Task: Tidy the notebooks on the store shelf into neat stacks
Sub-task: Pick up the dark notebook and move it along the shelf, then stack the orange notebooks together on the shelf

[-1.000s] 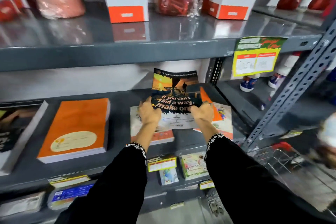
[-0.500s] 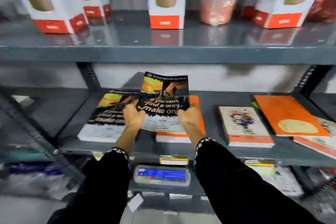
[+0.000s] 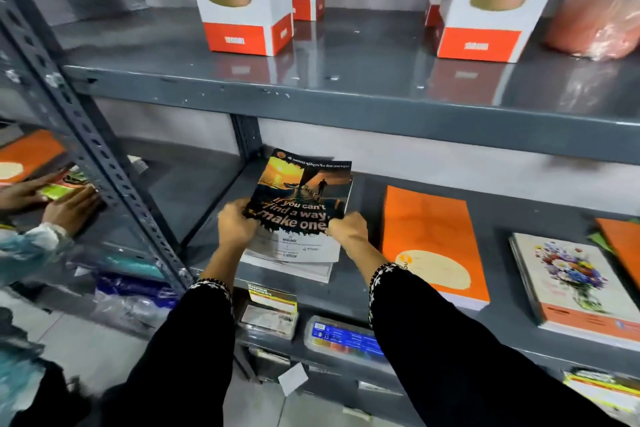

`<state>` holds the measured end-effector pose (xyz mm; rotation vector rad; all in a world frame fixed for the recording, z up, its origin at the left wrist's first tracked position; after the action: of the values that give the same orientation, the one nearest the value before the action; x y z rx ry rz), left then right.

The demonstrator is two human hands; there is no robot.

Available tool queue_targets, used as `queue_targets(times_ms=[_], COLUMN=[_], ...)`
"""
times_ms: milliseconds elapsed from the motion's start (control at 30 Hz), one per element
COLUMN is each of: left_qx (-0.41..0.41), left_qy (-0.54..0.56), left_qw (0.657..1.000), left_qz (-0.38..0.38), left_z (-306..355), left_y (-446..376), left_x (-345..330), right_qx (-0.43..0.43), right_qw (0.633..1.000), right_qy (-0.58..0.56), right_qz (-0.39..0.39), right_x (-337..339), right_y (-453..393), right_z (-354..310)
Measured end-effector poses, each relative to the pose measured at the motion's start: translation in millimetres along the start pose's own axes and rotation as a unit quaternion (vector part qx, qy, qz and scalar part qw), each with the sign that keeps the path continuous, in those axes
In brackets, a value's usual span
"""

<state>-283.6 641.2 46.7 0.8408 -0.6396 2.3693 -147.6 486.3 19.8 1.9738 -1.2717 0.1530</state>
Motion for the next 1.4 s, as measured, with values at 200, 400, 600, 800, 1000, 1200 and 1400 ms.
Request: queue_targets(times_ms=[200,400,600,800,1000,1200,1400], left_qx=[0.076,0.090,-0.039,-0.157,-0.210,-0.235,-0.245], left_qy=[-0.038,-0.130,-0.140,-0.065,-0.034,0.020,-0.022], left_qw=[0.995,0.985,0.989,0.985,0.971,0.956,0.936], left_qz=[-0.055,-0.069,-0.011,-0.037,-0.111,-0.174,-0.253], left_z=[-30.0,-15.4,39.1,150.3,269.2,369.4,435.6], left_y=[-2.6,-2.2,17.8,62.6,130.4,196.4,242.6], left_x=[-11.7,-21.4,-62.4,-152.3,-256.9,-347.8,-403.3], right_qx=[0.003,0.058,0.174,0.171,0.111,0.021,-0.084], right_qw=[0.994,0.979,0.961,0.945,0.939,0.935,0.939], right_qy=[0.104,0.195,0.172,0.150,0.128,0.136,0.132], right_qz=[-0.023,0.007,0.132,0.235,0.299,0.328,0.307], right_x=[1.0,8.4,66.1,189.4,327.8,448.3,517.2], right_y=[-4.2,-4.4,-2.0,-11.7,-25.2,-36.8,-40.9], right_z=[2.8,3.3,21.6,78.2,161.3,258.5,320.1])
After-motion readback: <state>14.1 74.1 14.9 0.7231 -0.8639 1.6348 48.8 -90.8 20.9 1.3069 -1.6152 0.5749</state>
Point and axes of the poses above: each hand's wrist, its own y-axis away from the middle knuckle, its own x-axis out of the back of the hand, z = x × y, the point moved 3 cm from there along -y, towards the middle knuckle, and after that the axes turned 13 degrees about -x, right-handed, at the moved point
